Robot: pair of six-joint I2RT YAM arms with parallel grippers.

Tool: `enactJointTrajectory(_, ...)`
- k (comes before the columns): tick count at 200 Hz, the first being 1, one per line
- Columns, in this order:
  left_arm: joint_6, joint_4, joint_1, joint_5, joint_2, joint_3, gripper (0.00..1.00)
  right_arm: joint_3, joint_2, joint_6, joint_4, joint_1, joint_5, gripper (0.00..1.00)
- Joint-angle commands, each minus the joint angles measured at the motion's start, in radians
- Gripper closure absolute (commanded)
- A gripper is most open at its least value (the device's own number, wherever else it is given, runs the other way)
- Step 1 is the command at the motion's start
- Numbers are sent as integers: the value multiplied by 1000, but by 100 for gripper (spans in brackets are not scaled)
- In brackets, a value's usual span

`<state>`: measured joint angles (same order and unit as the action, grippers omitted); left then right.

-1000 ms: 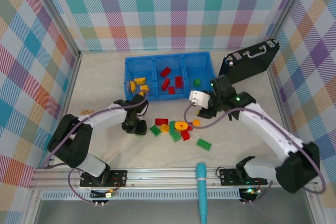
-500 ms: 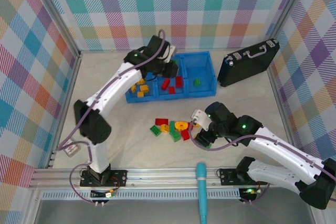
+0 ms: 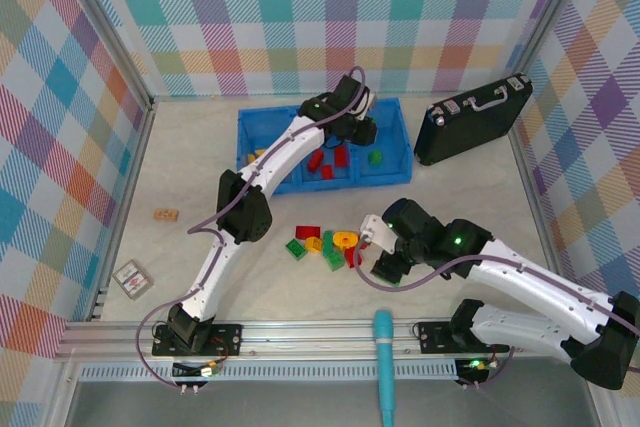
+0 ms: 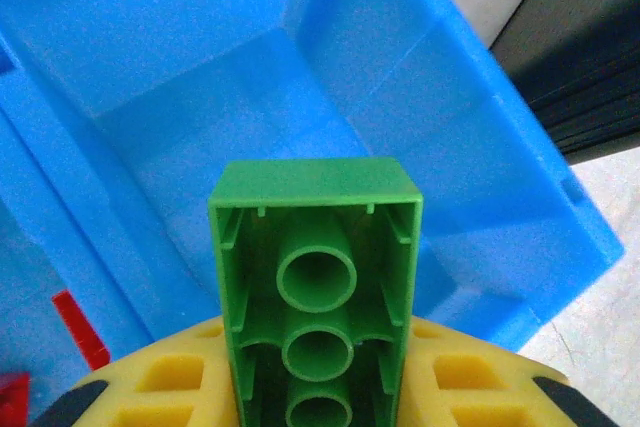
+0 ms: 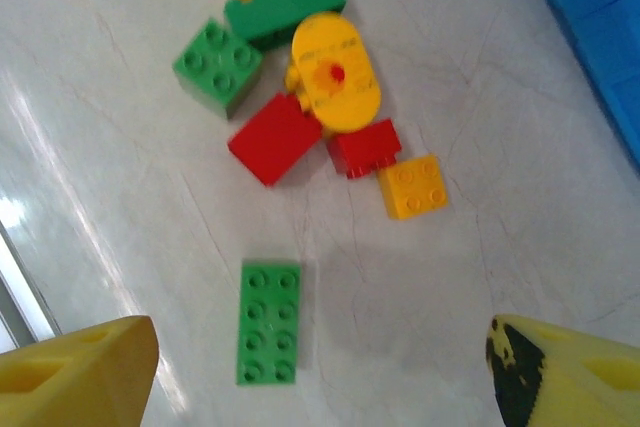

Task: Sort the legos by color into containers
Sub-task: Place the lego in the container, then pick up the lego from the bottom-center of the table.

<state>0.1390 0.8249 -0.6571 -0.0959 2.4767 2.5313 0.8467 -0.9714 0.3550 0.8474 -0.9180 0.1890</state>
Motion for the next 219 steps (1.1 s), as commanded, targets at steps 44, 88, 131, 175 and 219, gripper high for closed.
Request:
enactJointTrajectory(44, 34, -63, -2, -34, 20, 39, 54, -138, 21, 143, 83, -4, -31, 10)
enactJointTrajectory(88, 2, -97, -3, -65, -29, 59, 38, -152, -160, 98, 20, -4, -28, 7)
enactJointTrajectory(131, -79, -73, -1, -31, -149, 95, 32, -150, -274, 104, -99, -4, -15, 4)
enactJointTrajectory(175, -174, -7, -1, 24, -321, 35, 30, -144, -389, 99, -163, -4, -13, 9)
enactJointTrajectory(219, -233, 1, 18, 93, -538, -159, 28, -143, -476, 89, -188, 2, -10, 44)
